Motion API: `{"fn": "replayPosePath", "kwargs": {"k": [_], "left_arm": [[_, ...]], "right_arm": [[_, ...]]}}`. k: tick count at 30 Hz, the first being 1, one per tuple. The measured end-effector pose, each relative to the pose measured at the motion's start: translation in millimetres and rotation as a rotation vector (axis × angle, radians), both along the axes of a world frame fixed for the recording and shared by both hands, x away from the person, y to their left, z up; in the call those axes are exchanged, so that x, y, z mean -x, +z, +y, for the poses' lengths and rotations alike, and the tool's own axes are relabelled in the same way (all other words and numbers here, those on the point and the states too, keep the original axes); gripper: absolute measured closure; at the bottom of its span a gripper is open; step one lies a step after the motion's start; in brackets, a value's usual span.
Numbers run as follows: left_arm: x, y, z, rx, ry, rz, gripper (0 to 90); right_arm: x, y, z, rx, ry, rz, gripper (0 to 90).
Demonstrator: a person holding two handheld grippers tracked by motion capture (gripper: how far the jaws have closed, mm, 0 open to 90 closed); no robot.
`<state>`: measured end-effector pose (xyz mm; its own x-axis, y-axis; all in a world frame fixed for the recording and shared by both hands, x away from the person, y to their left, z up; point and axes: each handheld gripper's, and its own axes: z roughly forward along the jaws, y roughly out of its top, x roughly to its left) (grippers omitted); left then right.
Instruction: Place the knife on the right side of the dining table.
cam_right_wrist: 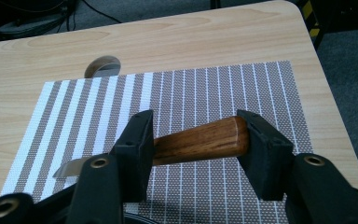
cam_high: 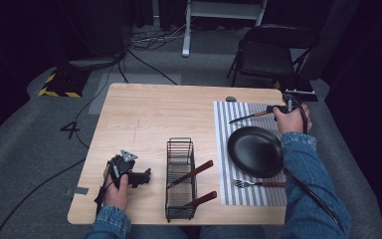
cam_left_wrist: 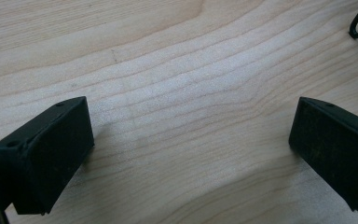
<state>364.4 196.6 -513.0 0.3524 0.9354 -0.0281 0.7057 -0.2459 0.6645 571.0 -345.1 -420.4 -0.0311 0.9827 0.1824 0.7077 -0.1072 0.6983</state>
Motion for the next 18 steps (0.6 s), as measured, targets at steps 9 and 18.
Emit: {"fn": "replayPosePath", "kwargs": {"k": [9, 18], "left_arm": [[0.0, 0.0, 0.0, 0.000, 0.000, 0.000, 0.0], [0.0, 0.0, 0.0, 0.000, 0.001, 0.000, 0.0]], "right_arm": [[-2.0, -13.2, -4.8, 0.005, -0.017, 0.018, 43.6], [-1.6, -30.0, -12.4, -0.017, -0.053, 0.035, 41.6]]}}
